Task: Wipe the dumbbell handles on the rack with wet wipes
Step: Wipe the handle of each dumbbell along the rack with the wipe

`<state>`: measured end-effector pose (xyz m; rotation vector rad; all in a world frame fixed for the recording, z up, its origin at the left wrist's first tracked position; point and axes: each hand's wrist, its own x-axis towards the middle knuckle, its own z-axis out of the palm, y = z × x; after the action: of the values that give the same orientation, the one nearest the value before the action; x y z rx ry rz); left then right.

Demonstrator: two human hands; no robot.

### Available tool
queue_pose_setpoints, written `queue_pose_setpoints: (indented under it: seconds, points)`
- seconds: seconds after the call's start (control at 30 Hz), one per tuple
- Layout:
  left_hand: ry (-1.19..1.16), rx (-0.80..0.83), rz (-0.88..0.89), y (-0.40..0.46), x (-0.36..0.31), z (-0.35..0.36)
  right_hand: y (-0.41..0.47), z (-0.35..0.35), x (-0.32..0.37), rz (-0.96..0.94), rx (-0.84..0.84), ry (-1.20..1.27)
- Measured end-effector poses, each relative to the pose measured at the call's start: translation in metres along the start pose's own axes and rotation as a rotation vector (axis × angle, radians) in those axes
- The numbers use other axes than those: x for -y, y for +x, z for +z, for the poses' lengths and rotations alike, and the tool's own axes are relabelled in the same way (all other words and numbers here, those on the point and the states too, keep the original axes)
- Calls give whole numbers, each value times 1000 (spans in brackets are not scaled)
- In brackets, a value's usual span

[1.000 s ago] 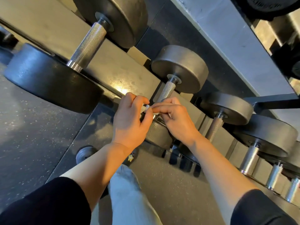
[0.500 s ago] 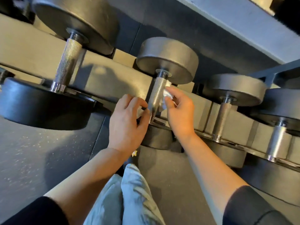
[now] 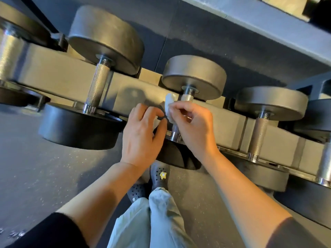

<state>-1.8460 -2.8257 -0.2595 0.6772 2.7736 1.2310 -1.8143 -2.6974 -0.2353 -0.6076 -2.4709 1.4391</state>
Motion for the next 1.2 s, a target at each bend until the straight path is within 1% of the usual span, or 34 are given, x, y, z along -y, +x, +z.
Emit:
queue_pose_setpoints:
  seconds: [0.07, 0.23, 0.33, 0.43, 0.5, 0.57, 0.67, 0.8, 0.9, 1.03, 1.1, 1.17, 1.2]
  points:
    - [48, -42, 0, 6, 10, -15, 14, 19, 9, -85, -2, -47]
    - [164, -138, -69, 11, 43, -53, 39, 65, 22, -98, 80, -75]
    - [228, -183, -61, 14, 58, -70, 46, 90, 23, -96, 162, -70]
    - [283, -216, -98, 24, 74, -86, 55, 111, 26, -96, 162, -121]
    - [344, -201, -145, 30, 84, -97, 64, 121, 29, -92, 126, -151]
    - [396, -149, -176, 32, 92, -101, 73, 130, 31, -62, 114, -158]
    - [403, -96, -201, 34, 97, -100, 83, 145, 35, -8, 127, -92]
    - [408, -103, -223, 36, 97, -99, 79, 156, 39, 103, 134, 11]
    - [403, -96, -238, 36, 96, -100, 68, 157, 35, 107, 201, 40]
    - [416, -72, -250, 37, 95, -101, 51, 158, 30, 97, 396, 45]
    - [418, -57, -257, 38, 93, -101, 46, 155, 29, 62, 455, 49]
    - [409, -45, -263, 38, 92, -101, 49, 149, 31, 78, 471, 58]
    - [405, -42, -268, 38, 92, -101, 52, 145, 34, 91, 433, 60]
